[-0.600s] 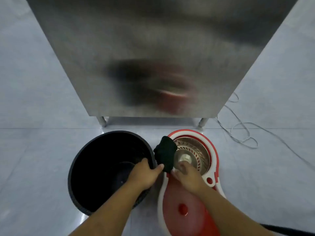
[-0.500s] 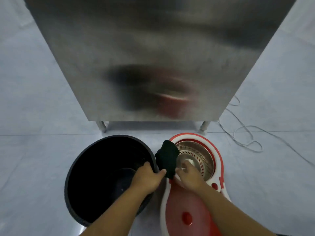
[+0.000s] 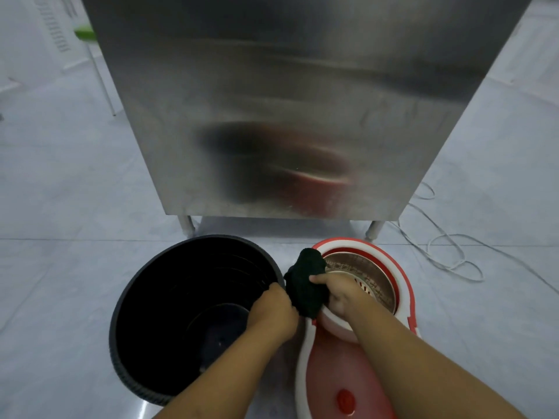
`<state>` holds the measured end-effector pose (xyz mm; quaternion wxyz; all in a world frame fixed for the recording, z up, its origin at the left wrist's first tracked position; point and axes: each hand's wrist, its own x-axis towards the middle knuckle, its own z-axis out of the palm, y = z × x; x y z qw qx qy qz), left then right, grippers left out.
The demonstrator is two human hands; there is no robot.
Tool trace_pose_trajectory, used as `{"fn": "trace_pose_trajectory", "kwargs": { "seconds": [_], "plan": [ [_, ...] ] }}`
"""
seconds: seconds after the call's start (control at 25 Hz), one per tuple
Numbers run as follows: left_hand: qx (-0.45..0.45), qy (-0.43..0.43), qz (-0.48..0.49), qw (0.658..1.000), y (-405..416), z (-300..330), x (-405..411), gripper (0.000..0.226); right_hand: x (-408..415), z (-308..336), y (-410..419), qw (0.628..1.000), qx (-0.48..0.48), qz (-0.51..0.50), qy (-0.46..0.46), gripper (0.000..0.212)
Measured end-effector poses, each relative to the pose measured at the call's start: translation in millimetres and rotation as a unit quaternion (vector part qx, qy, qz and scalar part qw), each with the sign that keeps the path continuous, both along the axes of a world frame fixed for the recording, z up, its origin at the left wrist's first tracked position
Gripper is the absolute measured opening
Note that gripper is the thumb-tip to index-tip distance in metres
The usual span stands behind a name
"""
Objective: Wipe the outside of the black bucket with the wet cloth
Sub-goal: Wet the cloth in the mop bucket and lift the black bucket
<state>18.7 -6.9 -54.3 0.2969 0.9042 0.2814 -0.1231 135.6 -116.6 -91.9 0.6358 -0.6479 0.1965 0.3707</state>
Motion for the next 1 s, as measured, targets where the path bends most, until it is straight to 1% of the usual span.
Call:
{"fn": "trace_pose_trajectory", "kwargs": {
  "seconds": [0.16, 0.24, 0.32, 0.4, 0.48, 0.52, 0.6, 0.64, 0.72, 0.76, 0.8, 0.84, 0.88, 0.92, 0.96, 1.0],
  "plan": [
    [0.044, -0.018, 0.046, 0.998, 27.2, 27.2, -6.7, 0.029, -21.4, 38.4, -1.8, 0.999, -0.027, 0.010, -0.023, 0.048],
    [0.065, -0.035, 0.069, 0.995, 50.1, 45.8, -10.7, 0.029, -33.9, 63.9, -6.2, 1.000, 0.003, 0.000, -0.031, 0.044],
    [0.088, -0.048, 0.098, 0.990, 76.6, 65.3, -19.1, 0.028, -49.6, 87.9, -8.9, 0.998, 0.056, -0.019, -0.033, 0.037],
    [0.090, -0.070, 0.128, 0.985, 102.4, 77.7, -34.2, 0.021, -67.7, 105.9, -10.0, 0.994, 0.086, -0.041, -0.059, 0.034],
    [0.070, -0.121, 0.165, 0.976, 121.2, 85.9, -53.4, 0.014, -90.3, 120.4, -11.0, 0.989, 0.061, -0.045, -0.126, 0.030],
    [0.055, -0.153, 0.183, 0.970, 126.0, 89.3, -62.1, 0.015, -101.2, 126.1, -11.4, 0.983, 0.022, -0.040, -0.176, 0.027],
    [0.021, -0.225, 0.219, 0.949, 124.5, 100.7, -77.2, 0.020, -123.3, 138.7, -11.1, 0.959, -0.058, -0.026, -0.278, 0.016],
    [-0.001, -0.263, 0.237, 0.935, 119.1, 108.8, -83.4, 0.021, -133.1, 142.0, -10.4, 0.945, -0.071, -0.024, -0.318, 0.012],
    [-0.053, -0.327, 0.268, 0.904, 102.1, 128.0, -93.7, 0.021, -155.2, 141.3, -8.0, 0.916, -0.054, 0.019, -0.397, 0.015],
    [-0.081, -0.353, 0.284, 0.888, 93.1, 137.1, -97.8, 0.022, -164.7, 135.7, -6.1, 0.895, -0.047, 0.054, -0.441, 0.018],
    [-0.109, -0.374, 0.302, 0.870, 84.2, 145.4, -101.2, 0.022, -171.6, 126.6, -2.2, 0.861, -0.064, 0.087, -0.496, 0.023],
    [-0.134, -0.391, 0.320, 0.852, 75.8, 151.5, -103.6, 0.022, -177.7, 115.7, 1.7, 0.805, -0.097, 0.114, -0.574, 0.026],
    [-0.159, -0.403, 0.337, 0.836, 67.8, 156.9, -105.6, 0.023, -181.4, 104.3, 5.3, 0.739, -0.134, 0.137, -0.646, 0.023],
    [-0.186, -0.410, 0.351, 0.821, 60.6, 160.4, -107.9, 0.025, -182.2, 95.3, 8.8, 0.674, -0.186, 0.157, -0.697, 0.017],
    [-0.212, -0.413, 0.356, 0.811, 52.5, 163.5, -110.2, 0.027, -183.4, 92.4, 12.2, 0.625, -0.226, 0.184, -0.724, 0.015],
    [-0.238, -0.410, 0.356, 0.805, 44.3, 166.9, -113.0, 0.030, -187.7, 91.3, 14.1, 0.599, -0.234, 0.208, -0.737, 0.017]
  ]
}}
